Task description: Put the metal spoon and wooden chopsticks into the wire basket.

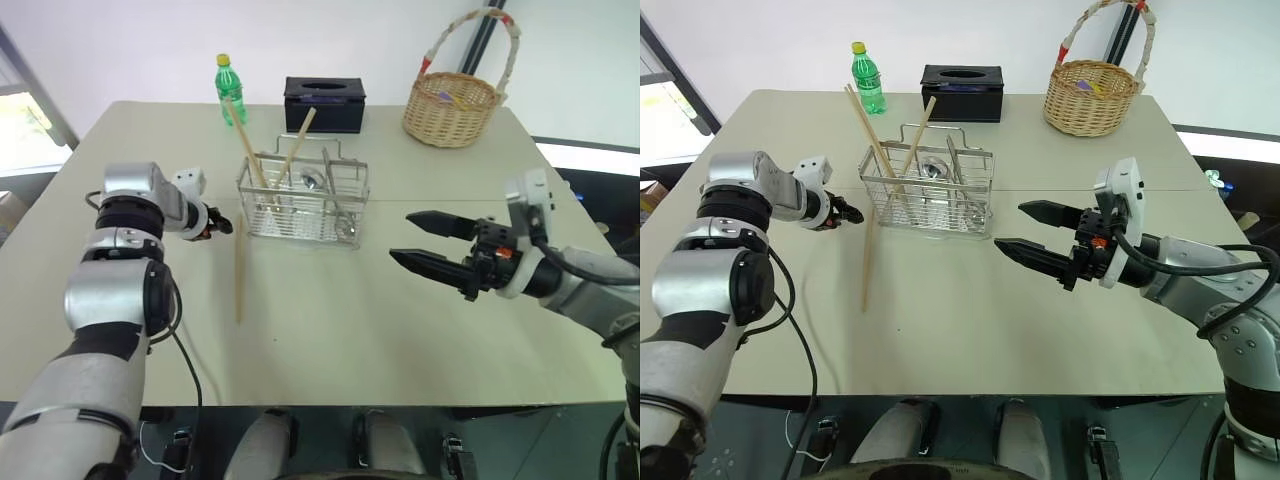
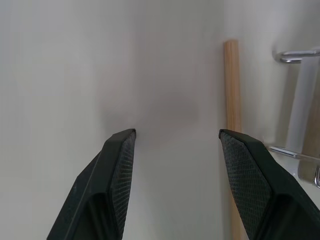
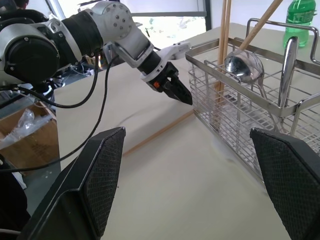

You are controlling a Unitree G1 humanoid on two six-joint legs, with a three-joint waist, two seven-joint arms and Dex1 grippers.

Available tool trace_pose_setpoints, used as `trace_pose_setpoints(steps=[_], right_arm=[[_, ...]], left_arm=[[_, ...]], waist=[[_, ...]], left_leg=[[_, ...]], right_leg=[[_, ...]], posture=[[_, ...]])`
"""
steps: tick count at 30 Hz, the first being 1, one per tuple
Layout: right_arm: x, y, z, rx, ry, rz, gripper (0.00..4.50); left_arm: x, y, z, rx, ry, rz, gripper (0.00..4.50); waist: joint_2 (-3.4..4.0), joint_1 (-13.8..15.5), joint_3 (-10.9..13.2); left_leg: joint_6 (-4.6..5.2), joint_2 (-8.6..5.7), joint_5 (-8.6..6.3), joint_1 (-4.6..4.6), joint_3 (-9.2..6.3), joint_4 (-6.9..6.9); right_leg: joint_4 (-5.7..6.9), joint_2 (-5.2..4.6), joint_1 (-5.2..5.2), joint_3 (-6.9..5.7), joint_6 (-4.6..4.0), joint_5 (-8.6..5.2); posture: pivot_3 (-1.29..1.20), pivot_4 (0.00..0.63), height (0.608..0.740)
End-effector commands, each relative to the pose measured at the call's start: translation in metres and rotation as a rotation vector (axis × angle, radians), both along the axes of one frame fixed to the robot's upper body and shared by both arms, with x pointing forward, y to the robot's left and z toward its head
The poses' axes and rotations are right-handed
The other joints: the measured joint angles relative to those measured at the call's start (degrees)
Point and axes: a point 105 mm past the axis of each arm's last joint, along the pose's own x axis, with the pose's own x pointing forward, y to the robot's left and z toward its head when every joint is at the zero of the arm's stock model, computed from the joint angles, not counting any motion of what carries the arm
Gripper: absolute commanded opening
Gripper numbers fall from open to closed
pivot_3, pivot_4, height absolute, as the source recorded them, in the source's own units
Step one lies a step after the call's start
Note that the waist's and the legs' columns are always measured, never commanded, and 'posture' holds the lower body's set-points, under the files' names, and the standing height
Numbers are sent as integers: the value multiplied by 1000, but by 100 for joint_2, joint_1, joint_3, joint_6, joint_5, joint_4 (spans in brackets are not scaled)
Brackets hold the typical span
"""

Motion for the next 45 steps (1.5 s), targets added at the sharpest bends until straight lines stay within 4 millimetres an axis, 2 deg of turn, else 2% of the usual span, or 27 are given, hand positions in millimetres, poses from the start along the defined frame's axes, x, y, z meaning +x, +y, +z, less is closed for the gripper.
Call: trace_pose_setpoints(steps=[1, 11, 14, 18, 27, 30, 34, 39, 45], right_arm=[[-4, 1, 8, 6, -39, 2, 4144], [-5, 1, 7, 14, -43, -12, 4144], [-5, 1, 6, 16, -42, -19, 4144], [-6, 1, 6, 19, -41, -24, 4144], [-5, 4, 5, 17, -41, -23, 4144], [-4, 2, 7, 16, -40, -23, 4144], [-4, 2, 6, 14, -34, -19, 4144], [-4, 2, 5, 12, -30, -13, 4144], [-3, 2, 5, 12, -29, -8, 4144]], left_arm=[[4, -3, 0, -3, -23, -3, 2793], [8, -7, -7, 17, -33, -4, 2793], [9, -9, -6, 18, -35, -7, 1946], [9, -9, -4, 23, -35, -11, 55], [8, 0, 1, 58, -32, -1, 55], [7, 8, 11, 89, -30, -11, 860], [5, 14, 30, 103, -35, -28, 2802], [6, 10, 50, 83, -60, -59, 2802], [8, -1, 43, 18, -59, -61, 2802]], waist=[[3, 4, -2], [8, 5, -8], [8, 6, -8], [8, 6, -7], [6, -6, -7], [5, -12, -6], [3, -43, -2], [2, -30, -1], [1, -12, 0]], left_leg=[[0, 0, 0, 3, 0, 1], [0, -1, 0, 11, 0, 3], [0, -1, 0, 11, 0, 3], [1, -5, 0, 8, 0, 3], [1, -5, 0, 7, 1, 2], [1, -5, 0, 3, 1, 2], [2, -3, 0, 1, 1, 0], [2, 0, 0, -1, 0, -1], [2, -2, 0, -2, 0, 0]], right_leg=[[0, 0, 4, 0, 0, 0], [3, -1, 12, 0, 1, 1], [3, -1, 11, 0, 1, 0], [2, 1, 11, -1, 2, 0], [1, 2, 8, -1, 2, 0], [1, 4, 4, -1, 2, 0], [2, 8, -1, -1, 2, 0], [1, 11, -2, -1, 2, 0], [-1, 9, -1, -1, 2, 0]], posture=[[0, 150, 661], [0, 150, 661], [0, 150, 661], [0, 150, 661], [0, 150, 661], [0, 150, 661], [0, 150, 661], [0, 150, 661], [0, 150, 661]])
